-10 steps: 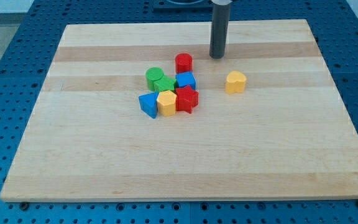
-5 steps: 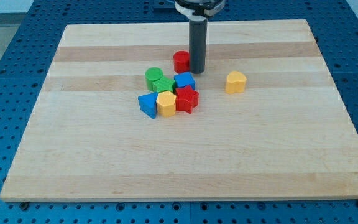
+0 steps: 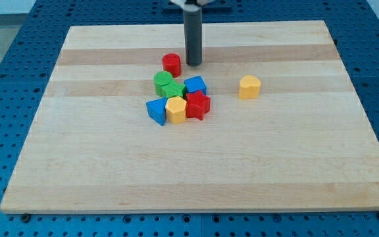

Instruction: Push the red circle into a group of blocks

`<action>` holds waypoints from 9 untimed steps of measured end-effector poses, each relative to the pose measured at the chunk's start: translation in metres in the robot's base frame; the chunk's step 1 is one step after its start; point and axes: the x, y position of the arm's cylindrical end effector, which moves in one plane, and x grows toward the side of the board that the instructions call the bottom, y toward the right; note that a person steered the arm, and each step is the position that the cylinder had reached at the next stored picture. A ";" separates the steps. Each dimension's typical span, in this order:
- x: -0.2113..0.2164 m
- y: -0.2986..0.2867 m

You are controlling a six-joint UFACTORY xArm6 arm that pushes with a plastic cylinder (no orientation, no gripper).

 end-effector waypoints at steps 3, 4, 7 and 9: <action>0.007 -0.095; 0.010 -0.074; 0.055 -0.050; 0.057 -0.044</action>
